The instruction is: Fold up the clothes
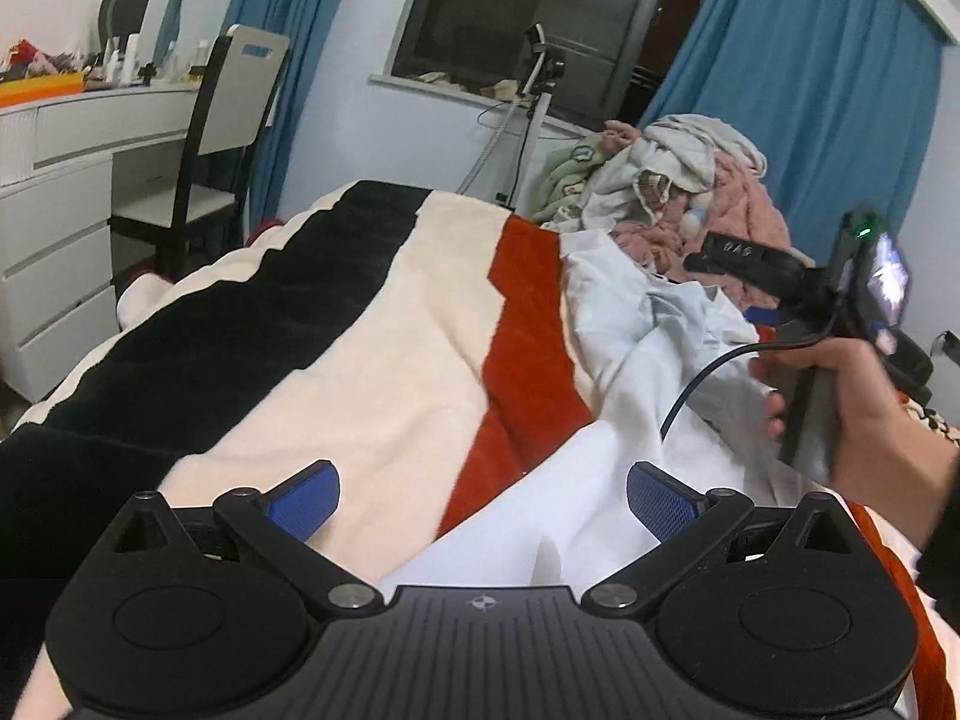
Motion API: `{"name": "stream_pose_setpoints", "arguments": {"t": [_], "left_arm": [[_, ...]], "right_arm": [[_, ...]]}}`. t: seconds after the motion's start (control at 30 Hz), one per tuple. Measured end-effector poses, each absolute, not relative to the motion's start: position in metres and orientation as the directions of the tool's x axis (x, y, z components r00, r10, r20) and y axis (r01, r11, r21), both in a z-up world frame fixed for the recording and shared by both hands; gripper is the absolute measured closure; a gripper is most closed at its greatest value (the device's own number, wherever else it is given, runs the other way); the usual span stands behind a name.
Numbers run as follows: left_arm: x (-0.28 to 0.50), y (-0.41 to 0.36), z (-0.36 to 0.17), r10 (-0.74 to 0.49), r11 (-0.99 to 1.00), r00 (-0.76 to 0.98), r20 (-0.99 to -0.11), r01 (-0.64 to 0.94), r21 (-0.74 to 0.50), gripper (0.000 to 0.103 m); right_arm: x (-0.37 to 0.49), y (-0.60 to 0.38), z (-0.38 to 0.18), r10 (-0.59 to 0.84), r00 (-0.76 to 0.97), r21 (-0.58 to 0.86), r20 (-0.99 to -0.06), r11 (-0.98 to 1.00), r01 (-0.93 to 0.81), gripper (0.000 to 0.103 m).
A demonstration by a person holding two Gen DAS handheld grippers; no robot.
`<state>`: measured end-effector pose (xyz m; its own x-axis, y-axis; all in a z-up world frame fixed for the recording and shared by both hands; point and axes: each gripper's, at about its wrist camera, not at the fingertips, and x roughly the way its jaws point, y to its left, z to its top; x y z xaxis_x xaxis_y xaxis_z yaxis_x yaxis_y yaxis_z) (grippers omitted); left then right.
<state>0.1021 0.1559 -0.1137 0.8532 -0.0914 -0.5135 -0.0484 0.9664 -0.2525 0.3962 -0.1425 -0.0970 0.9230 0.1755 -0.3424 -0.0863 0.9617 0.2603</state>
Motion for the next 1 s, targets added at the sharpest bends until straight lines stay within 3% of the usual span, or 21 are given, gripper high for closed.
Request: {"name": "stream_pose_setpoints", "arguments": {"t": [0.33, 0.5, 0.77, 0.87, 1.0], "left_arm": [[0.066, 0.145, -0.087, -0.134, 0.972, 0.878, -0.459, 0.027, -0.232, 0.0], [0.052, 0.148, -0.081, -0.191, 0.961, 0.809, -0.556, 0.037, -0.276, 0.0], [0.042, 0.193, -0.093, -0.1, 0.906, 0.717, -0.69, -0.221, -0.361, 0.003], [0.046, 0.207, -0.106, -0.054, 0.871, 0.668, -0.742, -0.332, -0.362, 0.007], [0.049, 0.225, -0.121, -0.018, 0.811, 0.624, -0.781, -0.448, -0.376, 0.022]], "right_arm": [[0.21, -0.159, -0.039, 0.202, 0.944, 0.223, -0.26, 0.964, -0.145, 0.011], [0.098, -0.178, -0.035, 0.203, 0.942, 0.292, -0.266, 0.948, -0.122, 0.011], [-0.019, -0.213, -0.078, 0.144, 0.913, 0.44, -0.383, 0.897, 0.043, 0.011], [-0.022, -0.226, -0.078, 0.144, 0.923, 0.514, -0.357, 0.855, 0.066, 0.011], [-0.021, -0.232, -0.079, 0.147, 0.923, 0.553, -0.355, 0.829, 0.081, 0.011]]}}
